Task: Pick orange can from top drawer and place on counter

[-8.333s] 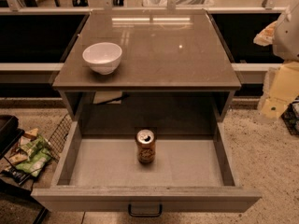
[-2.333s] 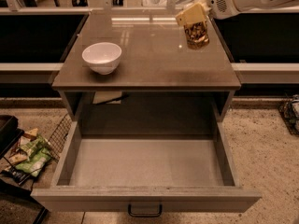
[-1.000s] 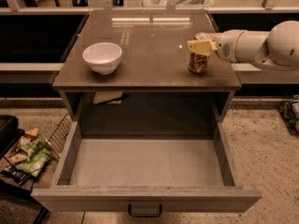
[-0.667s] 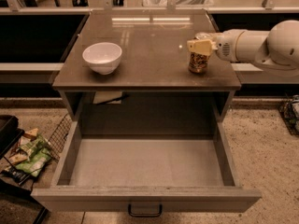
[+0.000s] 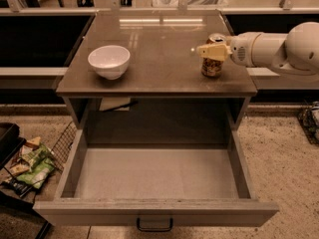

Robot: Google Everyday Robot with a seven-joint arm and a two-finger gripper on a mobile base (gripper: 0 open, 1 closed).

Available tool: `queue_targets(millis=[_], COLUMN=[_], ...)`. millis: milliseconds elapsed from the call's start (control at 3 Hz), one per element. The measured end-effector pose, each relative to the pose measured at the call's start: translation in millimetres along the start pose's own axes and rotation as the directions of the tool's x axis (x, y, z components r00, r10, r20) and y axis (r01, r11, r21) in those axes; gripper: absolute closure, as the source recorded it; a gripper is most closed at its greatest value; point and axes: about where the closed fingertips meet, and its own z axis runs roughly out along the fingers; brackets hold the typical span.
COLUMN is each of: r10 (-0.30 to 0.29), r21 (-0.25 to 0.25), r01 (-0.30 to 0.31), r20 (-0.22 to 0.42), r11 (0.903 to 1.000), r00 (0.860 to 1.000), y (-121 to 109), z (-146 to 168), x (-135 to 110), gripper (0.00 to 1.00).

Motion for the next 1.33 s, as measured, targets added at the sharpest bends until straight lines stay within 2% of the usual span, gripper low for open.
queue_targets(millis=[333, 667, 1000, 1333], r10=[-0.083, -0.213, -0.332, -0.374], r21=[-0.002, 0.032, 0.091, 0.199], r01=[0.083, 0.215, 0.349, 0.460], r20=[-0.008, -0.040, -0.166, -0.355], r11=[0.9965, 0.9762, 0.9326, 0.8654], r00=[0.996, 0.976, 0.929, 0.857], y=[-3, -10, -9, 3], z=[-28, -96, -187, -278], x=[-35, -92, -122, -130], gripper=[0.00, 0.00, 0.00, 0.00])
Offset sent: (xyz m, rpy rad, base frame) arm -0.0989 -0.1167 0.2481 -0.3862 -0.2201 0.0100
